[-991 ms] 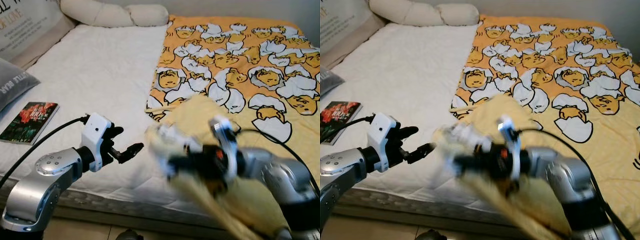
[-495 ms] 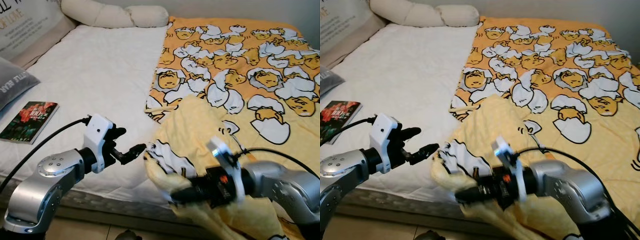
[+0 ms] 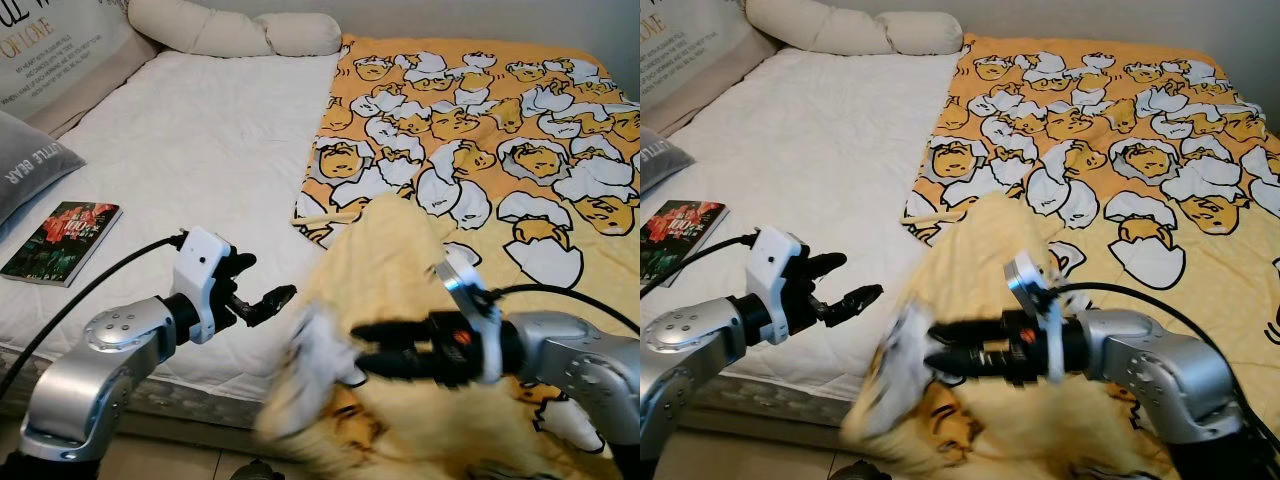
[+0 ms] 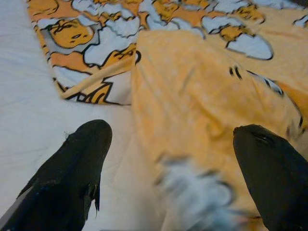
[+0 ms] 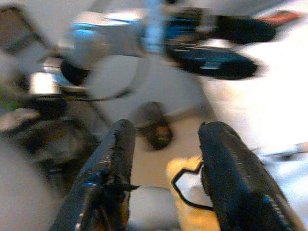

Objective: Clean up the room

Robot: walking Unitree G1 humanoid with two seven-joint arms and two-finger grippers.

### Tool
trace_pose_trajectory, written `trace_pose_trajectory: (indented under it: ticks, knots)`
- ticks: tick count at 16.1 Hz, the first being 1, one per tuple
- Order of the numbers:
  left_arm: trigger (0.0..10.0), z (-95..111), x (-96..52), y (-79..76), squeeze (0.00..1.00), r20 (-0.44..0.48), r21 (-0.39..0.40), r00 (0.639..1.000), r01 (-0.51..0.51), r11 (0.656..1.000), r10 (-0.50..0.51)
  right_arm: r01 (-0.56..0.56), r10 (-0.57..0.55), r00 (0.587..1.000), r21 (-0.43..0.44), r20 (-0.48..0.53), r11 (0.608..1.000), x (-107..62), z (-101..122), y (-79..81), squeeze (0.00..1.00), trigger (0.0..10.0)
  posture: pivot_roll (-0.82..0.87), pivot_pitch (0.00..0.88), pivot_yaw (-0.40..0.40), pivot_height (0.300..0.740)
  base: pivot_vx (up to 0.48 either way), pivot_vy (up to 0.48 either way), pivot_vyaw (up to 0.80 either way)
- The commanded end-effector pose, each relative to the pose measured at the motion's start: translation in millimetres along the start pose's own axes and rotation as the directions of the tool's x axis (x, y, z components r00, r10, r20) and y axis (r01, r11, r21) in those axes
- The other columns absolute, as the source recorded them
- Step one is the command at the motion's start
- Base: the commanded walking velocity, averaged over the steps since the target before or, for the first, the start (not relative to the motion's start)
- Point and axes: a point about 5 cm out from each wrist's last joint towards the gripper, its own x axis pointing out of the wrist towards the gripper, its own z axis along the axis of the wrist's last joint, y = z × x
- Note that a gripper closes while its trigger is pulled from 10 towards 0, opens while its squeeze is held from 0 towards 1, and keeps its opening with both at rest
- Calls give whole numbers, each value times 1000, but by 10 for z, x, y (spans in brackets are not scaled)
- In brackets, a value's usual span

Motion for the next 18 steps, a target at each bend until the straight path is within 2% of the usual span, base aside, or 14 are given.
trace_pose_trajectory:
  ticks: [1, 2, 4, 5, 6, 7, 8, 10, 12, 15, 18]
  knots:
    - [10000, 51, 29, 35, 0, 16, 26, 999, -33, 999, 33, 113, -113, 994, -49, -11, 992, -28, 45, -104, 420, 10000, 38, 0, 36, 740, 0, 0, 0]
    - [10000, 70, 40, 51, 0, 29, 30, 998, -55, 998, 55, 161, -161, 987, -54, 16, 985, -61, 73, -150, 0, 10000, 44, 0, 30, 740, 0, 0, 0]
    - [10000, 89, 57, 57, 0, 53, 33, 995, -86, 996, 84, 319, -315, 946, -49, 71, 946, -122, 94, -300, 0, 10000, 50, 0, 24, 740, 0, 0, 0]
    - [10000, 77, 79, 54, 0, 57, 29, 991, -121, 992, 120, 446, -441, 894, -51, 86, 894, -158, 60, -424, 0, 10000, 50, 0, 23, 740, 0, 0, 0]
    - [10000, 76, 117, 71, 0, 92, 24, 978, -192, 981, 189, 621, -613, 783, -64, 107, 781, -205, -2, -589, 0, 10000, 50, 0, 19, 740, 0, 0, 0]
    - [10000, 54, 149, 83, 0, 109, 12, 965, -243, 970, 240, 733, -725, 677, -34, 130, 679, -239, -68, -690, 0, 10000, 49, 0, 17, 740, 0, 0, 0]
    - [10000, -11, 179, 107, 0, 89, 6, 953, -290, 957, 289, 807, -800, 581, 20, 153, 590, -270, -152, -739, 0, 10000, 45, 0, 20, 740, 0, 0, 0]
    - [10000, -93, 179, 119, 0, 66, 11, 943, -328, 945, 327, 891, -891, 431, 87, 142, 445, -303, -389, -751, 0, 10000, 35, 0, 28, 740, 0, 163, 0]
    - [10000, -101, 168, 116, 0, 67, 7, 940, -337, 942, 335, 910, -916, 377, 128, 138, 394, -305, -495, -732, 0, 10000, 32, 0, 33, 740, 0, 356, 0]
    - [10000, -101, 171, 124, 0, 73, 14, 934, -351, 936, 349, 918, -921, 366, 107, 135, 381, -222, -627, -669, 0, 10000, 29, 0, 40, 740, 0, 480, 0]
    - [10000, -105, 172, 122, 0, 71, 34, 934, -352, 935, 349, 915, -921, 356, 143, 155, 378, -153, -636, -636, 0, 10000, 29, 0, 45, 740, 0, 480, 0]
